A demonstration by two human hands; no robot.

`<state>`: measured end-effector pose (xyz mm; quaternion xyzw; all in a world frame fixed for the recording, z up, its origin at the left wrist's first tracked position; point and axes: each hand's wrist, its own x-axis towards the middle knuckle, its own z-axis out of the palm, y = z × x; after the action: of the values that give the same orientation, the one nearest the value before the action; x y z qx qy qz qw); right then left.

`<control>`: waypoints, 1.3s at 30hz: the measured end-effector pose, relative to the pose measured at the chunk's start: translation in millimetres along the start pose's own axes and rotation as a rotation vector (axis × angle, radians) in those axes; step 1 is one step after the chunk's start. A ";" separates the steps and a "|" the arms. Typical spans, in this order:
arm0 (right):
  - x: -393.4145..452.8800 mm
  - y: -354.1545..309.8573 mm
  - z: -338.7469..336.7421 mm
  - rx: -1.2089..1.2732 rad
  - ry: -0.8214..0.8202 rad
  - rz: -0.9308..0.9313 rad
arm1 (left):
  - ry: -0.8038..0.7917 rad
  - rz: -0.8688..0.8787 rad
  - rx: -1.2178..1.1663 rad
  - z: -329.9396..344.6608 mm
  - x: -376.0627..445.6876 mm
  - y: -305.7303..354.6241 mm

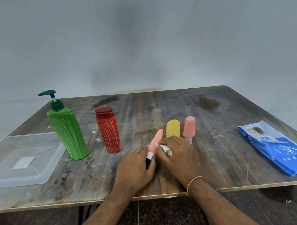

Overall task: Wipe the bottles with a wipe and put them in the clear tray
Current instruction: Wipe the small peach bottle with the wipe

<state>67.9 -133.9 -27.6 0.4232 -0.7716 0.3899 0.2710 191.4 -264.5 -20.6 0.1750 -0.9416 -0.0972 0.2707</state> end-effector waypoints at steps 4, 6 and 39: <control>1.0 0.6 -1.7 0.049 -0.034 -0.069 | 0.003 -0.003 0.007 -0.9 0.3 -0.8; 0.3 -1.2 -3.3 0.055 -0.041 -0.070 | 0.007 0.011 0.000 0.0 0.6 -1.4; -0.6 -3.2 -4.7 0.053 -0.011 0.002 | 0.012 0.007 -0.036 2.9 1.1 -4.3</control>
<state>71.4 -130.7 -24.2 0.4315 -0.7631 0.4081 0.2548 190.1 -268.6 -23.6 0.1675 -0.9387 -0.1122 0.2796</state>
